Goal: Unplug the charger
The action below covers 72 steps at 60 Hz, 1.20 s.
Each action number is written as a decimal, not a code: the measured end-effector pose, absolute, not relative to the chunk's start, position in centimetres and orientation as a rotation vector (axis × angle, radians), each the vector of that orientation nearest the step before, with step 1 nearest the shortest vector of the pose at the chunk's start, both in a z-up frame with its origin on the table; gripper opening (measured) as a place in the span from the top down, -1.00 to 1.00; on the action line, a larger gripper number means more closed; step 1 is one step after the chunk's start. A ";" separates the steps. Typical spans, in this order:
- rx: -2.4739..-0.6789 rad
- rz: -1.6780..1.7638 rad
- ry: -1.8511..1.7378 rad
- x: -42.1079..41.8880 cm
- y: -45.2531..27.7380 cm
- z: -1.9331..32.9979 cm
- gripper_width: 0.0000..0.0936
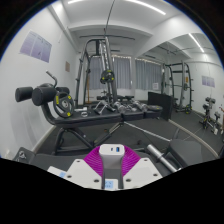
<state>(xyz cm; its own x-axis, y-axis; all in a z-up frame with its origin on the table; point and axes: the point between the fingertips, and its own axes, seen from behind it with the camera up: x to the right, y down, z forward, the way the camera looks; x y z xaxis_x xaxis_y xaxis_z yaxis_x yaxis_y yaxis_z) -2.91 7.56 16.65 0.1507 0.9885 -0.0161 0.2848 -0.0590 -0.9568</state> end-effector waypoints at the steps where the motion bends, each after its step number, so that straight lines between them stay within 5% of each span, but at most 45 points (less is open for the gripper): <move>1: -1.522 0.960 -1.290 -2.7 8.5 16.6 0.57; 10: -1.602 0.821 -1.336 -0.5 15.6 11.8 0.55; 22: -1.708 0.728 -1.475 0.8 17.3 1.5 0.46; 30: -1.734 0.712 -1.531 0.9 16.7 -1.6 0.28; 33: -1.736 0.701 -1.540 0.9 16.5 -2.0 0.11; 36: -1.737 0.680 -1.545 1.2 16.6 -2.1 -0.51; 38: -1.734 0.670 -1.543 1.4 16.7 -1.8 -0.86; 50: -1.653 0.682 -1.536 5.5 15.6 4.1 -0.83; 60: -1.644 0.736 -1.503 14.3 12.7 12.4 -0.83; 72: -1.651 0.798 -1.494 26.7 8.6 18.5 -0.83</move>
<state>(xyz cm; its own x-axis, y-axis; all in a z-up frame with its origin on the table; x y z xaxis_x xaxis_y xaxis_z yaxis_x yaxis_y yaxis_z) 26.72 8.62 18.55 0.1214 0.9918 0.0393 0.5191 -0.0297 -0.8542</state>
